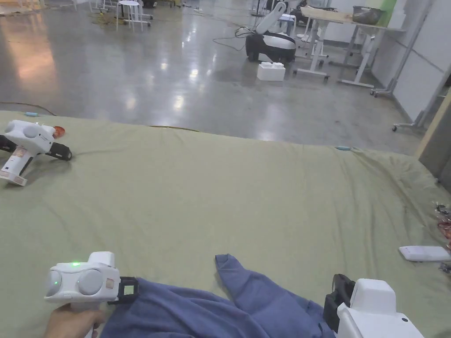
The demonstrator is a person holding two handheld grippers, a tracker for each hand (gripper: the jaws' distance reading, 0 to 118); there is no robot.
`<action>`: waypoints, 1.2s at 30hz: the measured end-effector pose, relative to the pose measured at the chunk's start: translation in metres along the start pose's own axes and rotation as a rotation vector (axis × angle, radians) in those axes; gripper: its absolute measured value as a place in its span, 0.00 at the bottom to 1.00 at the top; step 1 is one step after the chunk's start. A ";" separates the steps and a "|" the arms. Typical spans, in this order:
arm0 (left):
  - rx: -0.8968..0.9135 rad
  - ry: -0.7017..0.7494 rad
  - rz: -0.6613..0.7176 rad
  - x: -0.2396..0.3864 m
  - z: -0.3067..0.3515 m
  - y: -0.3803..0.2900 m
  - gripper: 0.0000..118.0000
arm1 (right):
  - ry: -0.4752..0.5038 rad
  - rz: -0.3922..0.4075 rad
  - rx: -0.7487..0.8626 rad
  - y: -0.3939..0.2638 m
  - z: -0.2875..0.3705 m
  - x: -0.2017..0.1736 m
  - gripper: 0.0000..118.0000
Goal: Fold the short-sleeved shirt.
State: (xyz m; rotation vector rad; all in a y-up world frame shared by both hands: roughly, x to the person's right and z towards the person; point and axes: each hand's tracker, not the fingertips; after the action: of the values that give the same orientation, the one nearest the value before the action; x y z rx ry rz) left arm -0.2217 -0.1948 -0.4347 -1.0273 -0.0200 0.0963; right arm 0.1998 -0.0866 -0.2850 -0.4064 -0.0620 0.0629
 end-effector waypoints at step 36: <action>0.308 -0.123 -0.080 0.021 0.112 -0.037 0.01 | 0.185 0.241 -0.466 -0.005 -0.158 -0.002 0.03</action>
State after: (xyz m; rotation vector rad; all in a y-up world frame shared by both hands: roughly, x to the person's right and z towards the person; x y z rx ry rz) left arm -0.2047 -0.1169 -0.3456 -0.7112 -0.1537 0.0864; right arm 0.2100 -0.1535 -0.4283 -0.8828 0.1592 0.2508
